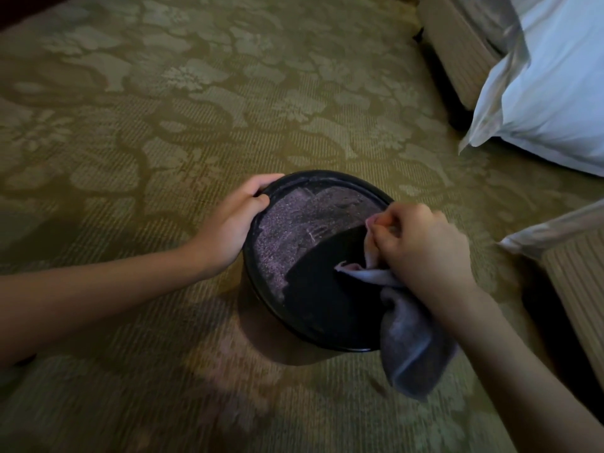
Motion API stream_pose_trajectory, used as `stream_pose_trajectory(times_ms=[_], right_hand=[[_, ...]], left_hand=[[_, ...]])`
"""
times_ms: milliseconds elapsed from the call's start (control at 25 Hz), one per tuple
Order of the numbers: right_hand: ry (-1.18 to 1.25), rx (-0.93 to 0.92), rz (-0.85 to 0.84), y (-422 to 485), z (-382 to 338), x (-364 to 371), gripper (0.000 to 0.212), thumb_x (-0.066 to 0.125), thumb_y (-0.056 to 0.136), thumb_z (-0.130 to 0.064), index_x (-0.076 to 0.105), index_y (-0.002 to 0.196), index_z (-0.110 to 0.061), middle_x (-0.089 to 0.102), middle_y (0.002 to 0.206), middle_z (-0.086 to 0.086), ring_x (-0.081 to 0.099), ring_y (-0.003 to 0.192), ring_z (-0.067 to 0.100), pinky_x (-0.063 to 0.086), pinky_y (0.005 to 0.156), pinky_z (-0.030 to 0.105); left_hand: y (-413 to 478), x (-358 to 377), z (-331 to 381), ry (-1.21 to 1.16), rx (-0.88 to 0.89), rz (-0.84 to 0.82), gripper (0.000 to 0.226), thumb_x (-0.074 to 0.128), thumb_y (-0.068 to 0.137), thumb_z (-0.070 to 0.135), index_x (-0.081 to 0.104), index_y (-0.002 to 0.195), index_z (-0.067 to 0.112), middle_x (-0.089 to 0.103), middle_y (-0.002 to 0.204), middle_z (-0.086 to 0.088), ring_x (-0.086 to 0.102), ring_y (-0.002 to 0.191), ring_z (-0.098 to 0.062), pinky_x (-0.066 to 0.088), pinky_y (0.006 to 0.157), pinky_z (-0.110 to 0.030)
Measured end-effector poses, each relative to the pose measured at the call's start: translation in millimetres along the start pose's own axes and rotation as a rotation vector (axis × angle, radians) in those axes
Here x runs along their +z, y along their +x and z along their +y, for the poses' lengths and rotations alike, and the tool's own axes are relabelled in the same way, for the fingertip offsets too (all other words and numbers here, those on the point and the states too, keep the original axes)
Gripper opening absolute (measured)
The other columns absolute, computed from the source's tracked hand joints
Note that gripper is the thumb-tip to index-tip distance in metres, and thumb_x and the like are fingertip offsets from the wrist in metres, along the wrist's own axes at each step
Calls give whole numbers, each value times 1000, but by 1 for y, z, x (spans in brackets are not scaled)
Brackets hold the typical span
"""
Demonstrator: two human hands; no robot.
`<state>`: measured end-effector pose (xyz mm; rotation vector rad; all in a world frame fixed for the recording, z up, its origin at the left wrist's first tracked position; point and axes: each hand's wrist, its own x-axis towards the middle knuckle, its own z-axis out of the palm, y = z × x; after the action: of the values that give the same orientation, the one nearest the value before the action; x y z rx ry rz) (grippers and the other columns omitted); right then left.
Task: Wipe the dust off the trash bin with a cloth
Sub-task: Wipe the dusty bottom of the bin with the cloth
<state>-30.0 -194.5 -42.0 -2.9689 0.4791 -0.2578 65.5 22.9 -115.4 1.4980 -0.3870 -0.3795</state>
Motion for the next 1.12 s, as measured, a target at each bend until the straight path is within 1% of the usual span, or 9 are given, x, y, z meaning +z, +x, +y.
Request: stream_pose_trajectory(times_ms=[120, 280, 400, 480, 600, 680, 800, 920, 1120], right_hand=[[-1, -29, -3, -4, -4, 1, 21, 53, 92, -46, 64, 94, -28, 66, 88, -1, 63, 89, 30, 38, 65, 34], [149, -495, -81, -35, -36, -3, 14, 60, 82, -47, 64, 88, -35, 70, 80, -13, 67, 78, 15, 48, 59, 30], [195, -617, -108, -43, -44, -3, 10, 65, 80, -43, 64, 83, -34, 68, 77, -14, 66, 72, 13, 42, 54, 25], [102, -456, -9, -31, -37, 1, 11, 59, 86, -44, 64, 89, -35, 70, 82, -9, 68, 80, 20, 45, 58, 30], [12, -32, 27, -2, -12, 0, 21, 52, 94, -44, 64, 94, -27, 68, 90, 5, 64, 90, 34, 35, 64, 33], [-10, -3, 26, 1, -8, 1, 21, 52, 94, -43, 63, 93, -26, 66, 89, 5, 63, 88, 34, 33, 63, 33], [16, -283, 41, -23, -19, -3, 14, 55, 89, -44, 63, 93, -33, 69, 86, -8, 66, 84, 21, 41, 60, 32], [96, -580, -86, -57, -34, -8, 9, 60, 87, -41, 62, 94, -35, 61, 83, -14, 60, 78, 9, 41, 61, 27], [177, -723, -211, -56, -15, -12, 12, 59, 90, -41, 67, 98, -37, 52, 83, -13, 55, 79, 8, 43, 60, 28]], left_hand=[[0, 0, -1, -12, -2, 4, 37, 34, 102, 14, 51, 134, 20, 65, 120, 2, 66, 105, -9, 53, 79, -19], [1, 0, -2, -51, -9, 23, 36, 37, 96, 15, 55, 126, 23, 68, 113, 3, 68, 98, -7, 54, 75, -18], [2, 1, -1, -52, -10, 28, 38, 38, 94, 18, 55, 127, 22, 68, 112, 4, 68, 96, -6, 53, 75, -18], [2, 1, -1, -43, -5, 29, 42, 38, 90, 21, 54, 128, 22, 67, 114, 4, 67, 98, -5, 52, 75, -16], [0, 2, 1, -20, 1, 10, 43, 37, 92, 22, 52, 132, 20, 65, 119, 2, 66, 105, -9, 52, 82, -20], [-1, 1, 1, -39, 2, 2, 40, 36, 96, 20, 51, 133, 20, 65, 120, 2, 66, 105, -10, 53, 82, -22], [0, 1, 1, -60, -7, -1, 43, 37, 91, 23, 52, 131, 20, 65, 121, -2, 66, 107, -14, 53, 85, -27], [1, 0, -1, -87, -5, 3, 41, 38, 88, 24, 55, 125, 24, 67, 118, -1, 67, 106, -15, 52, 87, -30], [-1, -1, 0, -59, -19, 4, 37, 36, 99, 18, 51, 133, 20, 66, 121, -3, 66, 108, -18, 53, 90, -36]])
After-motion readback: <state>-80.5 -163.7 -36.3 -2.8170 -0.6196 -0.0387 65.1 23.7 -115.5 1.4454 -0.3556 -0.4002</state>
